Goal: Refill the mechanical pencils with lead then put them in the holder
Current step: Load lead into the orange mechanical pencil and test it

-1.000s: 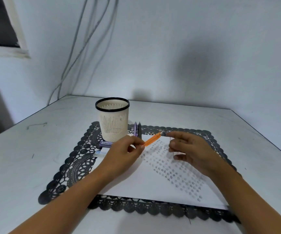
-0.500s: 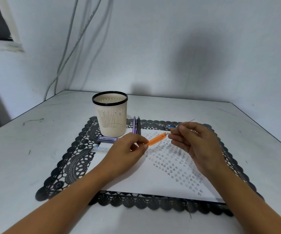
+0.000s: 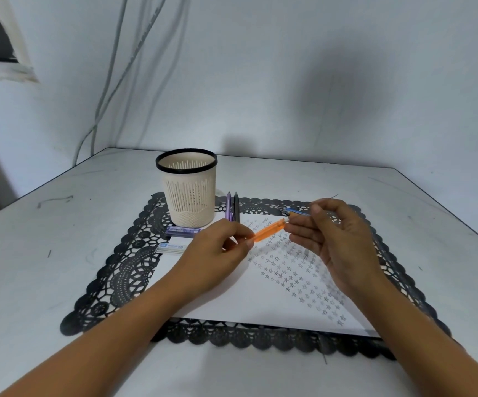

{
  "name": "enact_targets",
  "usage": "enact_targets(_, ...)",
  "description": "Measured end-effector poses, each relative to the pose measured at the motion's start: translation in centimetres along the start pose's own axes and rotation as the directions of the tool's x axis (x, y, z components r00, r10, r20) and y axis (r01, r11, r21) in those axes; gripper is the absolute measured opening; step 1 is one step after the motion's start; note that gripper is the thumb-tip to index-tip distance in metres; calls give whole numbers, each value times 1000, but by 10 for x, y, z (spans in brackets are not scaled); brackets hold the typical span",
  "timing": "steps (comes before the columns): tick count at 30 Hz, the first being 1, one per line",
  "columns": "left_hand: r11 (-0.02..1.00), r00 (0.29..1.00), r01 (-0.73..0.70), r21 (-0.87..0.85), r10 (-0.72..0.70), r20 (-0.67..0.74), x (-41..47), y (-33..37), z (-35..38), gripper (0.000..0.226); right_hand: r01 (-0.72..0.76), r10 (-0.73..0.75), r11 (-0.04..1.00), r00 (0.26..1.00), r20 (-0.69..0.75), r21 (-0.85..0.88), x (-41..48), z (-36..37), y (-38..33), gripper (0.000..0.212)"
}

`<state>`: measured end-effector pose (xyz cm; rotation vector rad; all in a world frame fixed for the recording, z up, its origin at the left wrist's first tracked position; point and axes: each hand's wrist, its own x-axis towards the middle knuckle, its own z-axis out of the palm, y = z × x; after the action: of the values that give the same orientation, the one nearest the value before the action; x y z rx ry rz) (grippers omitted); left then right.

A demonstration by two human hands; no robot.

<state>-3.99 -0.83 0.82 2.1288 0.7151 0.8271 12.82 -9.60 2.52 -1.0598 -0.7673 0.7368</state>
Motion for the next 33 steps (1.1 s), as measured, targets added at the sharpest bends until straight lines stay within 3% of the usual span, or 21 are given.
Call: enact_targets(33,1000,1000,-17,13,17,-11,-1,0,0,22,-27,29,999,999,35,-46,-3,1,-1,8)
